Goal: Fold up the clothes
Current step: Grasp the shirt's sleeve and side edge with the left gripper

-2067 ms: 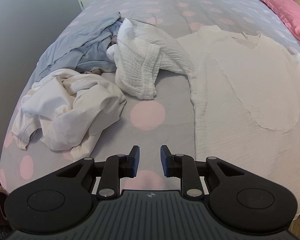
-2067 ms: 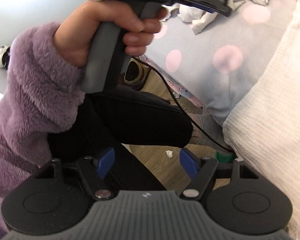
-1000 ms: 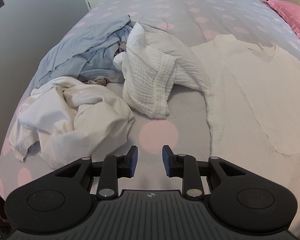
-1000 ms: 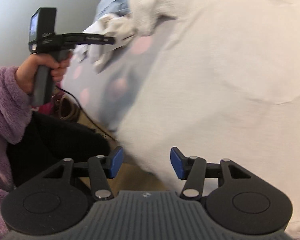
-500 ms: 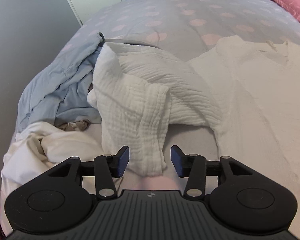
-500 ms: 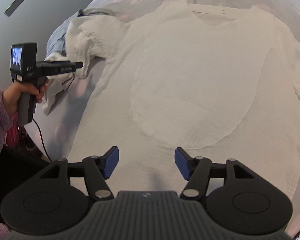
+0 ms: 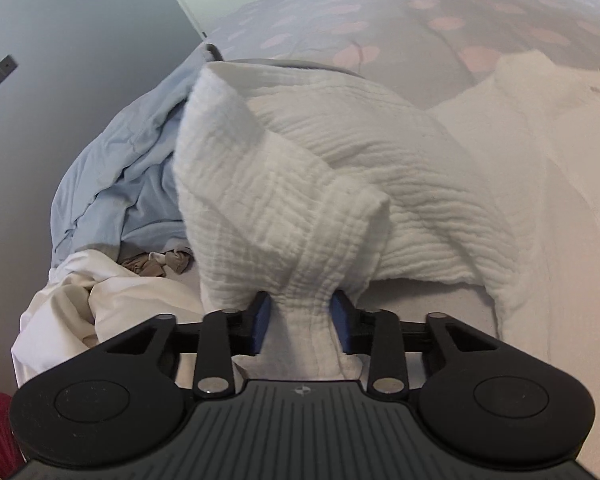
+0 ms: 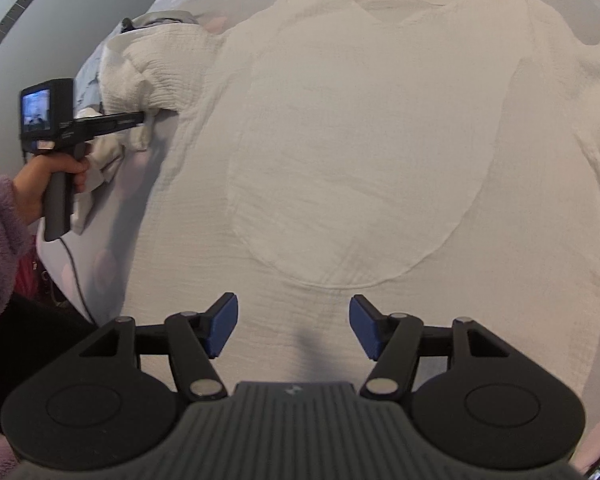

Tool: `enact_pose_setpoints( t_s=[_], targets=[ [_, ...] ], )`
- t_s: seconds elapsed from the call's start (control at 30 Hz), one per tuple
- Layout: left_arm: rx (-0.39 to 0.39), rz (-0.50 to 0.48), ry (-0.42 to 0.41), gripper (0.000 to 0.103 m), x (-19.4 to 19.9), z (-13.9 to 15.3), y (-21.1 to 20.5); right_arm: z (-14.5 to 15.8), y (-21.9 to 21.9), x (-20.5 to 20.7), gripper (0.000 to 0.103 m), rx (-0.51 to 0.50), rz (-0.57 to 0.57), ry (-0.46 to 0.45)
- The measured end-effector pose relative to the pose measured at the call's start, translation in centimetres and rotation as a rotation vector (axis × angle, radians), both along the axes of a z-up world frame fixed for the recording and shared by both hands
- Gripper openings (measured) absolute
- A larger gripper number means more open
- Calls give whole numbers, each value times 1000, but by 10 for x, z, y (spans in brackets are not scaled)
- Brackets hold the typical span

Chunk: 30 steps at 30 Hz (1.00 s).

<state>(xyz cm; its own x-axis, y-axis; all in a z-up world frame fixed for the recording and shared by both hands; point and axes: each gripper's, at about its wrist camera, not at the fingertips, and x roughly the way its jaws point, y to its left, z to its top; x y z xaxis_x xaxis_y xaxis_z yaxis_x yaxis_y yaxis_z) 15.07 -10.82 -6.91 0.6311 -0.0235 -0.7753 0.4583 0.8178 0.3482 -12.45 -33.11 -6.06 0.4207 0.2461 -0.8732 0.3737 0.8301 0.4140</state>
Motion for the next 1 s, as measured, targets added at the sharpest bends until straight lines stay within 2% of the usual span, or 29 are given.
enact_pose_setpoints(
  t_s=[0.07, 0.13, 0.3, 0.43, 0.5, 0.53, 0.57, 0.63, 0.73, 0.83, 1.0],
  targets=[
    [-30, 14, 10, 10, 0, 7, 6, -2, -1, 0, 65, -13, -10, 14],
    [-61, 25, 12, 4, -2, 15, 12, -4, -1, -1, 65, -24, -17, 23],
    [-187, 30, 30, 0, -11, 49, 26, -1, 0, -6, 65, -45, -31, 17],
    [-223, -12, -1, 0, -21, 67, 28, 4, 3, -7, 65, -52, -38, 5],
    [-212, -27, -12, 1, -24, 64, 22, 7, 4, -7, 65, -55, -36, -3],
    [-202, -30, -24, 10, -25, 61, 19, 8, 6, -7, 65, -58, -37, -5],
    [-185, -37, -33, 26, -27, 57, 15, 9, 6, -6, 65, -60, -36, -7],
    [-180, -54, -60, 44, -30, 53, 8, 8, 7, -6, 65, -60, -36, -6],
    [-178, -73, -80, 46, -28, 46, -2, 7, 7, -5, 65, -60, -35, -5],
    [-151, -62, -63, 49, -20, 35, -14, 2, 3, -4, 65, -51, -46, 15],
    [-102, -47, -48, 50, -9, 17, -25, -2, -2, -3, 65, -38, -55, 30]
  ],
)
